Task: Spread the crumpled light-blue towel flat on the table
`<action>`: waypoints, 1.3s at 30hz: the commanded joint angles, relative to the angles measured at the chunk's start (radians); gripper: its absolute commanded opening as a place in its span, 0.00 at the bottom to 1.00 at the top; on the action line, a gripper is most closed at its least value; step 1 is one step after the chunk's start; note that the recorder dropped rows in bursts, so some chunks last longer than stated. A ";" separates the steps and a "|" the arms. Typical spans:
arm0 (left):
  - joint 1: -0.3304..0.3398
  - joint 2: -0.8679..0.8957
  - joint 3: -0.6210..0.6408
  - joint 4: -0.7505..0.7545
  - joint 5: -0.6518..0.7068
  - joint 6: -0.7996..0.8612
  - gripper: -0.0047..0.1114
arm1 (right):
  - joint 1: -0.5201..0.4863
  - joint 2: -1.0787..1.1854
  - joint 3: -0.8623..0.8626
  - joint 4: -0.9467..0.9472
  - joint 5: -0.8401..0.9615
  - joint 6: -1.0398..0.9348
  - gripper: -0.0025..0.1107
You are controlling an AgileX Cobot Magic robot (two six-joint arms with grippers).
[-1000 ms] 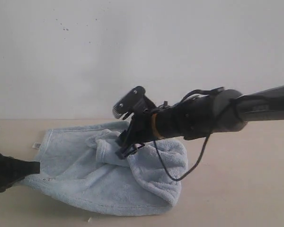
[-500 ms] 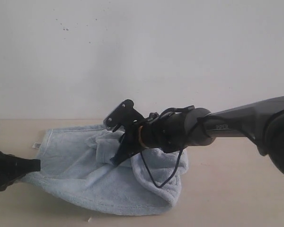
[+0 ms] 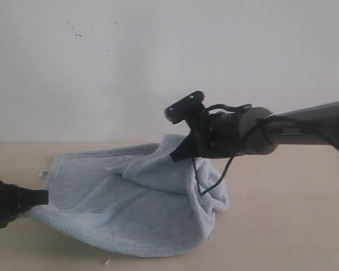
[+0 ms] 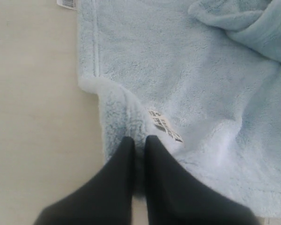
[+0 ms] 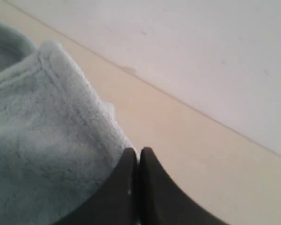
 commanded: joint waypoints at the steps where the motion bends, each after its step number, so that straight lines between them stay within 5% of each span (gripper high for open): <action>1: 0.001 -0.005 0.004 -0.007 -0.021 -0.009 0.08 | -0.075 -0.097 0.167 0.091 0.089 -0.069 0.02; 16: 0.001 -0.005 0.004 -0.007 -0.009 -0.012 0.08 | -0.459 -0.443 0.709 0.036 0.272 0.005 0.02; 23: 0.001 -0.005 0.004 -0.007 -0.002 -0.012 0.08 | -0.478 -0.579 0.764 0.240 0.114 -0.265 0.03; 27: 0.001 -0.005 0.004 -0.007 0.013 -0.012 0.08 | -0.478 -0.621 0.764 0.309 -0.031 -0.284 0.27; 30: 0.001 -0.005 0.004 -0.007 0.019 -0.012 0.08 | -0.478 -0.608 0.762 0.301 -0.163 -0.318 0.57; 39: 0.001 -0.005 0.004 -0.007 0.017 -0.016 0.08 | -0.526 -0.465 0.729 0.325 -0.267 -0.235 0.48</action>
